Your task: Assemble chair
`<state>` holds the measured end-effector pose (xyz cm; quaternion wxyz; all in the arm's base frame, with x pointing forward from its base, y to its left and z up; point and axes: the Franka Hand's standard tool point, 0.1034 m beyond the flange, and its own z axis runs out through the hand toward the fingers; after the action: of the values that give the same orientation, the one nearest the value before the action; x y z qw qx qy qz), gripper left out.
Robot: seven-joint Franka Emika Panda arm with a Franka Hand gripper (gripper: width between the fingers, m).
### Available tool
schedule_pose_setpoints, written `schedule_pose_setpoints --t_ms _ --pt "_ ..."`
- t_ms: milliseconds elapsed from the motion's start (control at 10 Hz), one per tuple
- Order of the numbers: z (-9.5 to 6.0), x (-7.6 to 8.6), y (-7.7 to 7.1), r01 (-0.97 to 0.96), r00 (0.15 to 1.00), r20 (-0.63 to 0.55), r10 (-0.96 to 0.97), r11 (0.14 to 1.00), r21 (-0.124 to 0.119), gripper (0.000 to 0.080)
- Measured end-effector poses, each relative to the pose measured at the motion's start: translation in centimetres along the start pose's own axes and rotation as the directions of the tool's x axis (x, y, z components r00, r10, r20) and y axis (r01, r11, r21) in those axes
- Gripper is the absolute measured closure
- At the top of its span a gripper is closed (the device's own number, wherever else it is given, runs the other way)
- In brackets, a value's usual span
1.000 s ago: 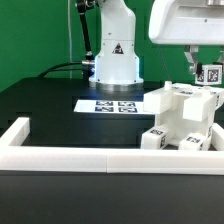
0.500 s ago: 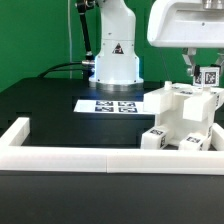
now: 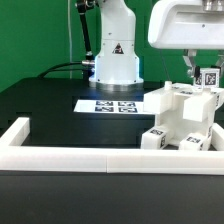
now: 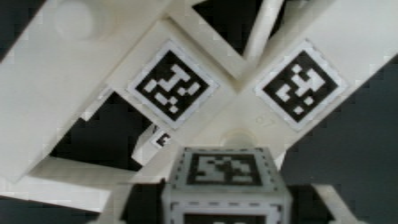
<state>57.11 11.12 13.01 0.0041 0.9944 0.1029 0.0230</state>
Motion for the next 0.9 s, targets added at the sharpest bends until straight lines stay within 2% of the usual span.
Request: schedule_pose_setpoints --t_ms 400,600,900 --pt "-0.01 -0.04 -0.01 -0.011 1.0 -0.004 0.011 1.0 0.0 0.0511" --pt "0.09 -0.78 -0.35 -0.014 1.0 0.004 0.014 1.0 0.003 0.0511" --pt "0.11 -0.85 -0.31 -0.023 1.0 0.005 0.023 1.0 0.003 0.0511"
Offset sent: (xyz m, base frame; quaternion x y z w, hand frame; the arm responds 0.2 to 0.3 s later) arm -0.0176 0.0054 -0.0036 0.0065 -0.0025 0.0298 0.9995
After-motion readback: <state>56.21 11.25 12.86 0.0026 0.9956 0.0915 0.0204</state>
